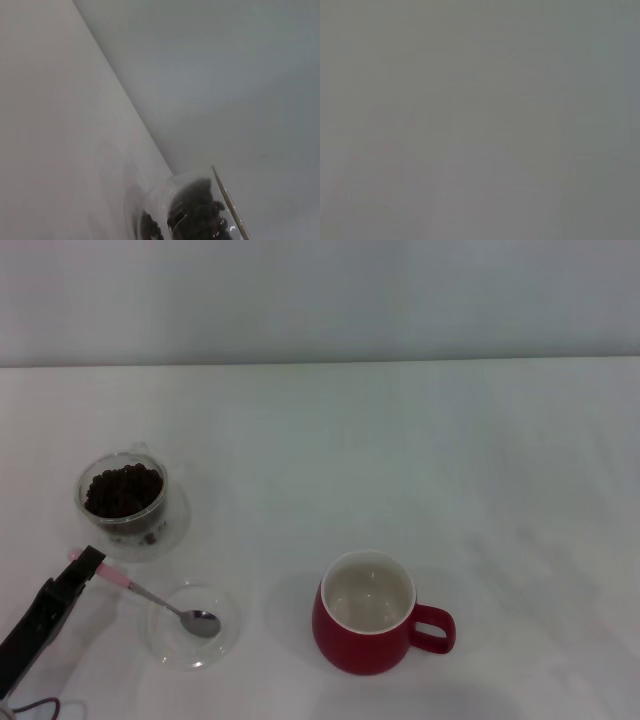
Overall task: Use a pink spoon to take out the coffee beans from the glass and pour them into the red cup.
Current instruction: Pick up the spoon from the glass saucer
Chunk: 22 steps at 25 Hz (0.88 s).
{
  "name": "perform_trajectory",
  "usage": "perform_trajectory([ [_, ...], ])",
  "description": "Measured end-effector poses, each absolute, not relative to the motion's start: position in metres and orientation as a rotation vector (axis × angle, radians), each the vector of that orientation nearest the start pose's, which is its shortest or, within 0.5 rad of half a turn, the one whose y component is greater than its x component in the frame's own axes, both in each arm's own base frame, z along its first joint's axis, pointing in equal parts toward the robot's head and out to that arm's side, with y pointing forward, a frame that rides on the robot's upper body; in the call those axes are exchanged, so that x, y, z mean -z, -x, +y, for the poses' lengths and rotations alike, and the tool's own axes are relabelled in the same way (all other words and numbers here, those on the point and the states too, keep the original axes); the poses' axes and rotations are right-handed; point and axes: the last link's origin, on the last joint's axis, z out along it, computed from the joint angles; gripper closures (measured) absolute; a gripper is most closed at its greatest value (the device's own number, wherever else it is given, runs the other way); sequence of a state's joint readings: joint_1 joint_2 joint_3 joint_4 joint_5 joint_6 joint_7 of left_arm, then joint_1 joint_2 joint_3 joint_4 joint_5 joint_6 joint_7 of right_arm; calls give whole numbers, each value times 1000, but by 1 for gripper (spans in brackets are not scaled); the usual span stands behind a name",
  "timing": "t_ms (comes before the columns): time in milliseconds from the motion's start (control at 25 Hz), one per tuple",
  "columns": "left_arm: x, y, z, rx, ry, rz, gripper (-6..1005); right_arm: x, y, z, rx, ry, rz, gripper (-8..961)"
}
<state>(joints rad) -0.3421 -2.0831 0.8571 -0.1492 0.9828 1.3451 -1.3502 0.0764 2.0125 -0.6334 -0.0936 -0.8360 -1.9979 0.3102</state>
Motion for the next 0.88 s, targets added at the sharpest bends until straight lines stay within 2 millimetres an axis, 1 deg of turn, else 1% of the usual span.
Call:
perform_trajectory([
  [280, 60, 352, 239, 1302, 1490, -1686, 872, -92, -358, 167, -936, 1375, 68, 281],
  [440, 53, 347, 239, 1325, 1567, -1628, 872, -91, -357, 168, -940, 1385, 68, 282],
  [760, 21, 334, 238, 1458, 1737, -1399, 873, -85, -354, 169, -947, 1397, 69, 282],
  [880, 5, 331, 244, 1486, 1790, -1345, 873, -82, -352, 168, -949, 1413, 57, 283],
])
